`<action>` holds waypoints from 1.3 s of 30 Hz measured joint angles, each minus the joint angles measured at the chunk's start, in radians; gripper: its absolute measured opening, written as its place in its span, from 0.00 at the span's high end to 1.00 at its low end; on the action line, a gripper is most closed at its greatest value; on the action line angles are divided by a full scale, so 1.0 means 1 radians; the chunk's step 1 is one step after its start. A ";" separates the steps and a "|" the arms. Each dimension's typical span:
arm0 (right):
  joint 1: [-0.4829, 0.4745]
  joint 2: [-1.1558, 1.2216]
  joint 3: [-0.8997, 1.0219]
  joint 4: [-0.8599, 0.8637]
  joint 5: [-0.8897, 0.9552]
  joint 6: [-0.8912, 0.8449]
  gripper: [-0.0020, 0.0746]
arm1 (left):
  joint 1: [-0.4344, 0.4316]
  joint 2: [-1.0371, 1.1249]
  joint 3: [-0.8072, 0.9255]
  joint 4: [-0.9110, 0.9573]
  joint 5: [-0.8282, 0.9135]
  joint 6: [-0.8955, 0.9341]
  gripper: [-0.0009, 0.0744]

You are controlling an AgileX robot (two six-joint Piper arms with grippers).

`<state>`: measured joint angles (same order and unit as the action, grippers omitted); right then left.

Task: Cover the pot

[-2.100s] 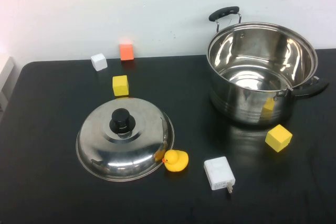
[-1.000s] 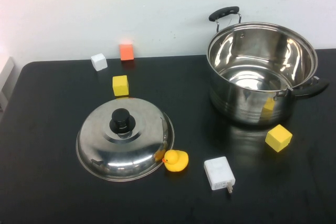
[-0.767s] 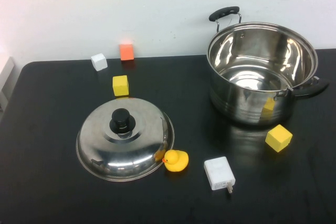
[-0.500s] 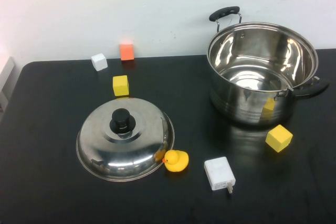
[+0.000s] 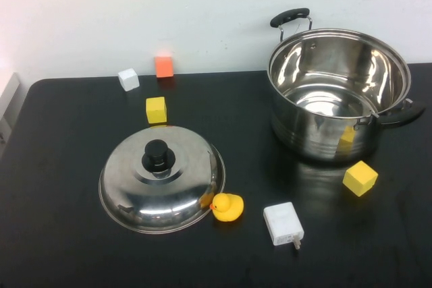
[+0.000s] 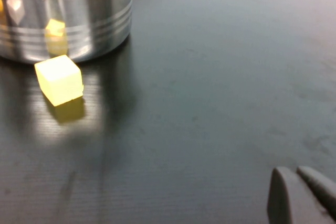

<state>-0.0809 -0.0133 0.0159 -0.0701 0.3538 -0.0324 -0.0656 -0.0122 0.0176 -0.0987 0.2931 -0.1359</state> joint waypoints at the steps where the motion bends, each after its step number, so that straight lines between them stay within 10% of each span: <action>1: 0.000 0.000 0.000 0.000 0.000 0.000 0.98 | 0.000 0.000 0.000 0.000 -0.010 0.000 0.99; 22: 0.000 0.000 0.000 0.000 0.000 0.000 0.98 | 0.000 -0.002 0.002 -0.060 -0.664 -0.061 0.99; 39: 0.000 0.000 0.000 0.000 0.000 0.000 0.98 | 0.000 0.048 -0.220 -0.057 -0.451 0.042 0.99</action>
<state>-0.0809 -0.0133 0.0159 -0.0701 0.3538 -0.0324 -0.0656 0.0360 -0.2024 -0.1558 -0.1584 -0.0940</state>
